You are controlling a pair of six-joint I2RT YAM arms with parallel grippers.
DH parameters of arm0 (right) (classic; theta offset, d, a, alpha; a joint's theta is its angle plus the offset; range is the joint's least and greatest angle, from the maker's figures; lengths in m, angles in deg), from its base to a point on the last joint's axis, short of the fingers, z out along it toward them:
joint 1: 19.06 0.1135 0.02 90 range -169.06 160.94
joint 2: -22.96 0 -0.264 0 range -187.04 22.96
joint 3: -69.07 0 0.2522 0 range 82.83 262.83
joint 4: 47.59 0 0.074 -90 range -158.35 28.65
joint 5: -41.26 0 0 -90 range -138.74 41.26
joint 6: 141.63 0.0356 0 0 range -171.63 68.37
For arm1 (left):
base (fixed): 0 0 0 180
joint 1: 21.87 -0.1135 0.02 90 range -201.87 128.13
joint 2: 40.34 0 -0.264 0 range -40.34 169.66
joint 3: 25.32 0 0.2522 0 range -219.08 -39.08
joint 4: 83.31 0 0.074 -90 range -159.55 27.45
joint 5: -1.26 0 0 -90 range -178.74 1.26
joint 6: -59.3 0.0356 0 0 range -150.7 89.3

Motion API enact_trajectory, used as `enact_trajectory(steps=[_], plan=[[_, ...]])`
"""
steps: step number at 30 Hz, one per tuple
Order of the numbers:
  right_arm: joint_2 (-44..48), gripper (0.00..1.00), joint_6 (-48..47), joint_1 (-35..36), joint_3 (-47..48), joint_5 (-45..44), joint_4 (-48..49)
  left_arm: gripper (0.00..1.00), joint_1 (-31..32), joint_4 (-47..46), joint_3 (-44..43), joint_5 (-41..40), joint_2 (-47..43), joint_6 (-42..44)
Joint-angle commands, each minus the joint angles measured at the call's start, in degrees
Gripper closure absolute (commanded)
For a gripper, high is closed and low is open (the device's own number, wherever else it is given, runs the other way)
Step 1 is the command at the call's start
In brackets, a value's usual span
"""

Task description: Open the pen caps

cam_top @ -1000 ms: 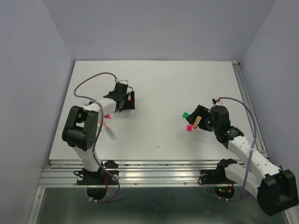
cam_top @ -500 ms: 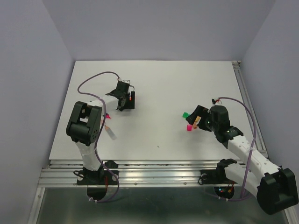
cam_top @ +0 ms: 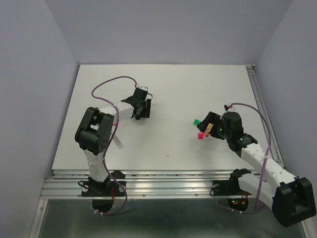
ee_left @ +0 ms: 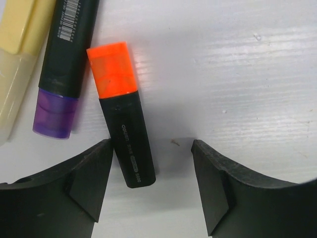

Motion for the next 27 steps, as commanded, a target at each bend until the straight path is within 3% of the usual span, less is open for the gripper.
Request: enact_trajectory(steps=[1, 7, 14, 16, 17, 18, 19, 27], plan=[[0.5, 0.0, -0.5, 0.1, -1.2, -0.5, 2.3, 0.24, -0.2, 4.5, -3.6, -6.0, 3.4, -2.8], [0.4, 0.0, -0.4, 0.0, -1.1, -0.6, 2.3, 0.26, -0.4, 7.3, -7.1, -9.1, 6.8, -7.1], [0.8, 0.0, -0.3, 0.1, -1.1, -1.2, 1.8, 0.49, -0.4, 7.9, -6.4, -8.6, 7.5, -8.2], [0.9, 0.0, -0.4, 0.0, -1.0, -1.3, 1.8, 0.6, -0.4, 7.6, -5.4, -8.4, 6.9, -8.4], [0.8, 0.0, -0.3, 0.1, -1.0, -1.2, 1.9, 0.81, -0.4, 7.4, -5.2, -8.3, 6.9, -8.5], [0.8, 0.0, -0.4, 0.0, -1.2, -1.0, 2.0, 0.94, -0.3, 7.4, -5.1, -8.2, 6.5, -8.5], [0.7, 0.0, -0.4, 0.0, -1.1, -0.7, 2.1, 1.0, -0.3, 7.5, -5.1, -8.0, 6.5, -8.5], [2.3, 0.0, -1.9, 0.1, -1.8, 4.4, 4.9, 1.0, 1.6, 2.6, -1.3, -1.1, -1.1, -7.3]])
